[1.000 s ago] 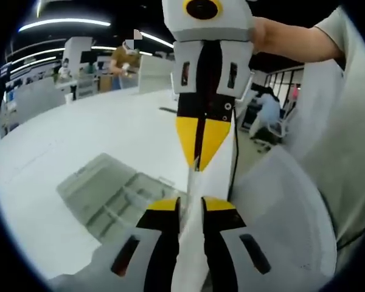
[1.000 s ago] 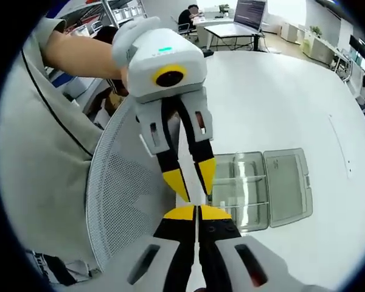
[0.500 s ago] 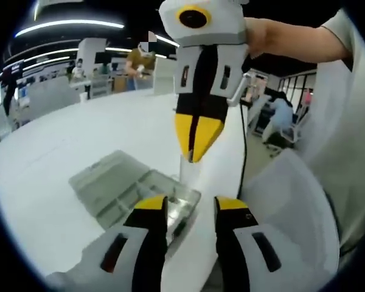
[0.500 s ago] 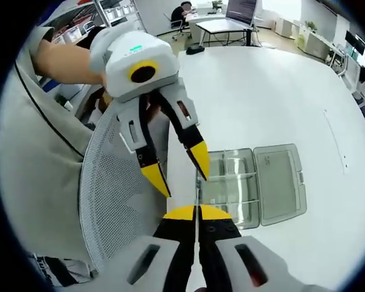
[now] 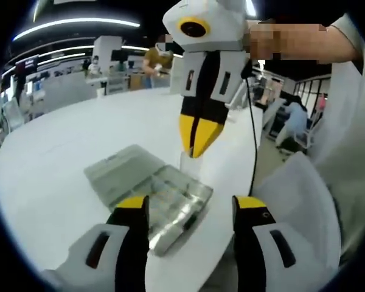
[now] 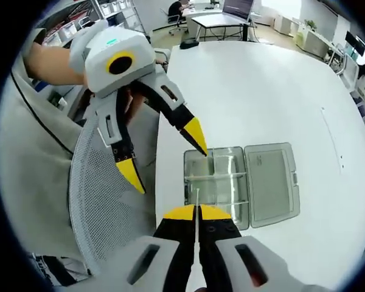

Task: Insert the divider into the dual guide fixture by aligning both edges with the guide slots and pushing it downward to the bottom, including one-sided entry, uneven engagement, binding, and posture correction.

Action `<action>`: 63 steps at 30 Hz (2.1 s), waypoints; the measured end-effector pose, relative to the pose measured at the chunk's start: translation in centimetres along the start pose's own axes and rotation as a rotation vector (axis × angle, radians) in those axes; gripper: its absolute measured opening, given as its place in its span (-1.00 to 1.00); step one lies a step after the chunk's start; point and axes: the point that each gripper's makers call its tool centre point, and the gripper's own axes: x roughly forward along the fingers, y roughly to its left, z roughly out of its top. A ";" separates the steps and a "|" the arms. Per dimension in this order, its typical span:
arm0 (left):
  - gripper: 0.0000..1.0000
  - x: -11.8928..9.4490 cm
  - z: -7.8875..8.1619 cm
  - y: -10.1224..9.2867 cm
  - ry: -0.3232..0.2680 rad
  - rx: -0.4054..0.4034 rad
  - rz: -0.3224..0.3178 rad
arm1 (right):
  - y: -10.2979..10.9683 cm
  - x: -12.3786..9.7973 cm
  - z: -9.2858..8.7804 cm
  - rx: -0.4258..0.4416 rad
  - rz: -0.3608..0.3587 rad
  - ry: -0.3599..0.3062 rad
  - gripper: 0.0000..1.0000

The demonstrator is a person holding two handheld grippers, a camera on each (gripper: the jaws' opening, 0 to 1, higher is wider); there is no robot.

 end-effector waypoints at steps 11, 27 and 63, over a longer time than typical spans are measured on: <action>0.37 -0.5 -0.6 0.0 0.008 -0.038 0.043 | -1.1 0.7 0.1 -0.025 -0.014 0.043 -1.00; 0.53 -0.7 -1.4 0.4 0.022 -0.089 0.076 | -2.1 2.0 0.6 -0.074 -0.029 0.090 -1.00; 0.52 -1.3 -2.2 0.9 0.017 -0.122 0.093 | -2.2 4.1 1.3 -0.077 -0.015 0.106 -1.00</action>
